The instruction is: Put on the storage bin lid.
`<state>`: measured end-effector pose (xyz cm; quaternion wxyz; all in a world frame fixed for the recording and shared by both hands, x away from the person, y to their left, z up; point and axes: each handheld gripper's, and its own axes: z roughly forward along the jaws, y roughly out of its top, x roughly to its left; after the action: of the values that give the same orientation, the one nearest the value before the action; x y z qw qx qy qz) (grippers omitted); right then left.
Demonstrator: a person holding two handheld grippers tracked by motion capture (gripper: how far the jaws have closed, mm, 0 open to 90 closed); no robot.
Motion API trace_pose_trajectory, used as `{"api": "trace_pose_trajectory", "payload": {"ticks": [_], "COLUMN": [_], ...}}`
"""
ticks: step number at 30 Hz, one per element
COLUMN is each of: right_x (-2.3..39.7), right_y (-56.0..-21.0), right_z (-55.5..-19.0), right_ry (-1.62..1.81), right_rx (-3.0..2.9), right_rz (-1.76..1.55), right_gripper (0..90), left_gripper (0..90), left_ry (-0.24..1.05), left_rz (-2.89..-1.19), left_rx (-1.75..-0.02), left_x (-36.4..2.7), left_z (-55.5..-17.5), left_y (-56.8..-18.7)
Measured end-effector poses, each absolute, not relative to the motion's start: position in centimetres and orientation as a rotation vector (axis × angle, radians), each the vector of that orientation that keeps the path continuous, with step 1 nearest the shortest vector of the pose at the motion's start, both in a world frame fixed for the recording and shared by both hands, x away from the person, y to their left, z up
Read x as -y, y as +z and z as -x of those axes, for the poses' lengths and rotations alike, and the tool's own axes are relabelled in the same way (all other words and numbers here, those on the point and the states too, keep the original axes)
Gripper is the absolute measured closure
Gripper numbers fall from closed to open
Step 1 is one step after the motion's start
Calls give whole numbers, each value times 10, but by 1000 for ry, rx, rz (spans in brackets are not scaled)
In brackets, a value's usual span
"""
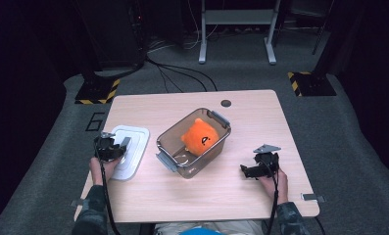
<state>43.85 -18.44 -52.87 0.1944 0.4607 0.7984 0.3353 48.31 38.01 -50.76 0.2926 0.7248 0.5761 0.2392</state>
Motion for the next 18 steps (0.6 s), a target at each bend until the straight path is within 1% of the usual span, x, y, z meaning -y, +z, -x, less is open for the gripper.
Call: {"api": "trace_pose_trajectory", "payload": {"ticks": [6,13,18], "right_x": [184,184,184], "right_y": [-529,-529,-529], "right_z": [-438,-438,-439], "right_ry": [941,942,942], "right_rx": [-2238,-2234,-2234], "right_rz": [-1294,-1303,-1300], "right_gripper": [0,0,0], "left_gripper": [664,665,665], "left_ry": [622,598,624], "left_rz": [-1914,-1933,-1914], "left_rx": [-1541,-1524,-1491], "left_x": [-381,-383,-381], "left_z": [-483,-479,-473], "left_y": [-507,-502,-491]}}
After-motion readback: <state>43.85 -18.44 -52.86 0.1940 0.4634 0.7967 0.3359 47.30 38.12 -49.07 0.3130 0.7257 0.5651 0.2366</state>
